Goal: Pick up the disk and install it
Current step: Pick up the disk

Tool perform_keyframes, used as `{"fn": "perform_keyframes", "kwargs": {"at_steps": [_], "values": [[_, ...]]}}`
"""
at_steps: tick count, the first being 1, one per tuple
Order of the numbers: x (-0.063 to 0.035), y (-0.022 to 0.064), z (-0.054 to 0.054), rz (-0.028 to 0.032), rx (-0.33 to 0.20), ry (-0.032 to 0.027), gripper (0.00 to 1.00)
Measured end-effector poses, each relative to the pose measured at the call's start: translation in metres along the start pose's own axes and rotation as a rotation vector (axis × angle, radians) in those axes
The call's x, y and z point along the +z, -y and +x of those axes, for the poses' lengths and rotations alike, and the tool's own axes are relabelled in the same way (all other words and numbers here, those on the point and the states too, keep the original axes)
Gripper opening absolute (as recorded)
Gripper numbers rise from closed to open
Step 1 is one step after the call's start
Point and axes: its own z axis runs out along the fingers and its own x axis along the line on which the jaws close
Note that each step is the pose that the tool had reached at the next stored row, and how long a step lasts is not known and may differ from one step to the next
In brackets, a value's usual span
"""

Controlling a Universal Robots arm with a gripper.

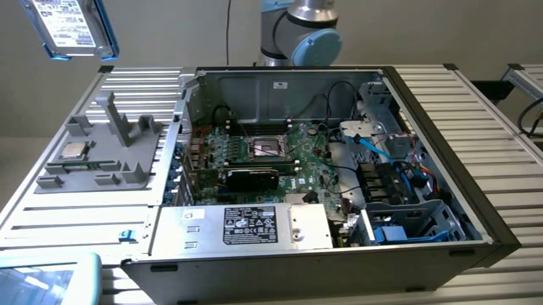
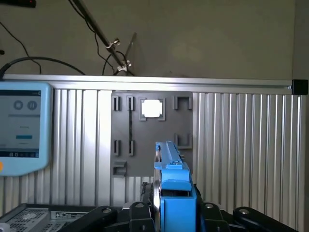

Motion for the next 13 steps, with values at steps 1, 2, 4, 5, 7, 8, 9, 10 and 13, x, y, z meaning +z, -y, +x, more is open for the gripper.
{"fn": "perform_keyframes", "kwargs": {"at_steps": [1,2,4,5,7,8,9,10,13], "values": [[-0.0011,0.0031,0.002,-0.0002,0.0,-0.0001,0.37],[-0.002,0.0063,0.005,-0.0002,0.0,-0.0001,0.37],[-0.0039,0.0131,0.009,-0.0003,0.0,-0.0001,0.37],[-0.0048,0.0163,0.011,-0.0002,0.0,-0.0001,0.37],[-0.0066,0.023,0.015,-0.0002,0.0,-0.0001,0.37],[-0.0075,0.0262,0.017,-0.0002,0.0,-0.0001,0.37],[-0.0083,0.0295,0.019,-0.0002,0.0,-0.0001,0.37],[-0.0091,0.0329,0.021,-0.0002,0.0,-0.0001,0.37],[-0.0118,0.0434,0.027,-0.0003,0.0,-0.0001,0.37]]}}
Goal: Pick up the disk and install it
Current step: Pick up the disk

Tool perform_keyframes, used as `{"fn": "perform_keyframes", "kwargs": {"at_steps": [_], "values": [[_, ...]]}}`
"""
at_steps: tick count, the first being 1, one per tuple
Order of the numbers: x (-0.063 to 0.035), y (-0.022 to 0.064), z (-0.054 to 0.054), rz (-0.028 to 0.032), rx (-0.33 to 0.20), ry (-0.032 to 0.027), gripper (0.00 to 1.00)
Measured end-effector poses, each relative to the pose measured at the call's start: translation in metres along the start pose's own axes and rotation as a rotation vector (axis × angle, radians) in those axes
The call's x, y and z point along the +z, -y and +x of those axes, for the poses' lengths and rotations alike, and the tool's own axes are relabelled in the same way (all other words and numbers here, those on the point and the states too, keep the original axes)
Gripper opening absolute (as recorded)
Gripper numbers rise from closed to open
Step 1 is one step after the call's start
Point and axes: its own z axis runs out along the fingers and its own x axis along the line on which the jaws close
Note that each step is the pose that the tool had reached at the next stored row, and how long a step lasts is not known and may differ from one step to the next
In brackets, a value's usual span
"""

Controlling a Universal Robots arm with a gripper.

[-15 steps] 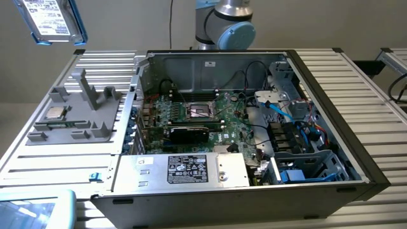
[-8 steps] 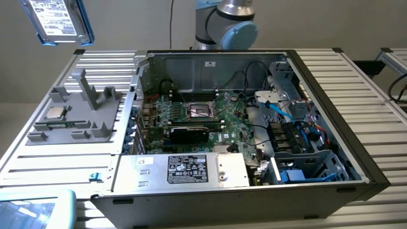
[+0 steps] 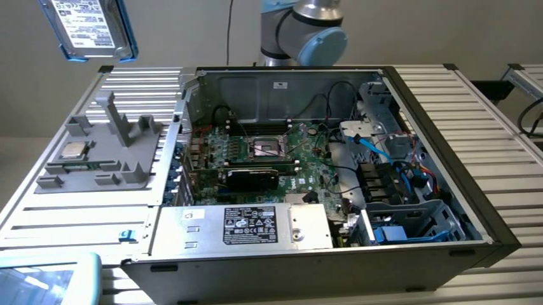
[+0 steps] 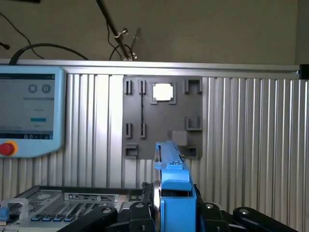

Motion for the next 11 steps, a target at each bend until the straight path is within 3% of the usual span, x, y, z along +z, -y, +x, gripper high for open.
{"fn": "perform_keyframes", "kwargs": {"at_steps": [11], "values": [[-0.0044,0.0423,0.018,0.0002,0.0,0.0001,0.37]]}}
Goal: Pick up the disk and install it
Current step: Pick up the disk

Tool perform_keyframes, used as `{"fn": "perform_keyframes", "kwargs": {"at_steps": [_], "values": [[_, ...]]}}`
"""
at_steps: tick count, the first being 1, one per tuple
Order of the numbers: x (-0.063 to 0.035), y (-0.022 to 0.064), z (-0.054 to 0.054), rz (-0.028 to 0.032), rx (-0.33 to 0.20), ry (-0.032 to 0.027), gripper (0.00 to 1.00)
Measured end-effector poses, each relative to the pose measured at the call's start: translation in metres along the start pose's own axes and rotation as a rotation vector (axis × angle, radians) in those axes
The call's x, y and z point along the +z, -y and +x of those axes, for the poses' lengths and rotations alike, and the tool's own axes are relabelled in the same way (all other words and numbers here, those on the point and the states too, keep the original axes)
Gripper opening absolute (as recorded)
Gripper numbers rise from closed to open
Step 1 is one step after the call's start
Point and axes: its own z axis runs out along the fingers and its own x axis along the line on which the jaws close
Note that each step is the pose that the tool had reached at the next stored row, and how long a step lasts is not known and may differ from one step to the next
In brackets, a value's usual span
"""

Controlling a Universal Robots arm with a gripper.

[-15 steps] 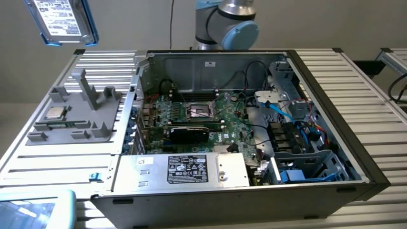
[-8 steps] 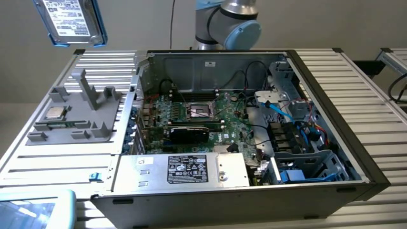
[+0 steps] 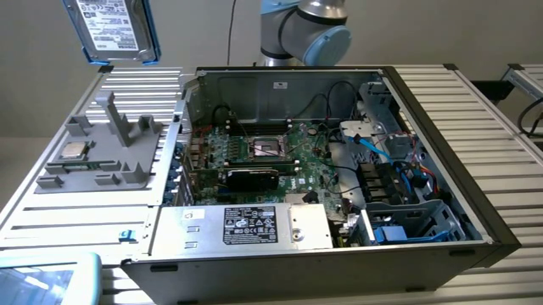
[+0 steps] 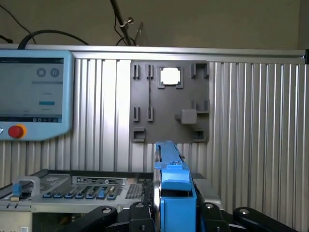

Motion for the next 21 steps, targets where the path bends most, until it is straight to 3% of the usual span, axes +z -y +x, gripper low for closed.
{"fn": "perform_keyframes", "kwargs": {"at_steps": [21], "values": [[-0.0035,0.0913,0.028,-0.0001,0.0,0.0,0.37]]}}
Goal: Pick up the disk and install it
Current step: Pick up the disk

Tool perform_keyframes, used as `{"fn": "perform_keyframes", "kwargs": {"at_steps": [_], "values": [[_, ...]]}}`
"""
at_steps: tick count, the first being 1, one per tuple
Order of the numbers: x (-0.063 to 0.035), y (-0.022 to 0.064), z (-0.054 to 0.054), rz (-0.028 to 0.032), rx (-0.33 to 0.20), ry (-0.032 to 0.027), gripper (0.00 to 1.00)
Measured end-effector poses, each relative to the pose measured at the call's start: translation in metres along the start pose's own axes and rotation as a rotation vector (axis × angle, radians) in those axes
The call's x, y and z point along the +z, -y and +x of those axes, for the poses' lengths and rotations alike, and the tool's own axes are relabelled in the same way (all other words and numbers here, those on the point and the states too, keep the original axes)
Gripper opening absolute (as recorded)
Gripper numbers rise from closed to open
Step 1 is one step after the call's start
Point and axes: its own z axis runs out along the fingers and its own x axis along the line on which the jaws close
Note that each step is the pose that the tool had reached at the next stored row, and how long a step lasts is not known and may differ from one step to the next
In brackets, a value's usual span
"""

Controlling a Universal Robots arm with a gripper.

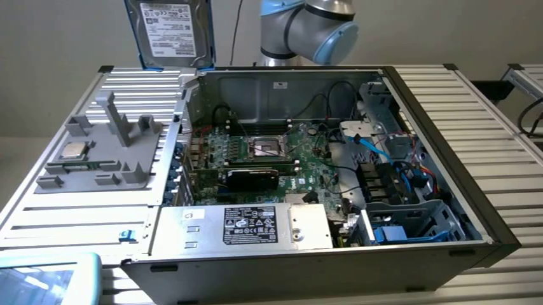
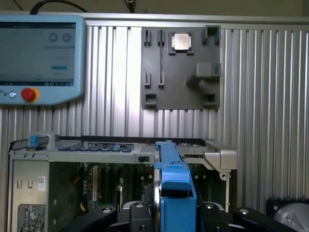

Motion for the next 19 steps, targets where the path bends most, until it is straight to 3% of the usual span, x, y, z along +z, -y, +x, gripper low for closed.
{"fn": "perform_keyframes", "kwargs": {"at_steps": [19], "values": [[-0.0018,0.0848,0.022,0.0,0.0,0.0004,0.37]]}}
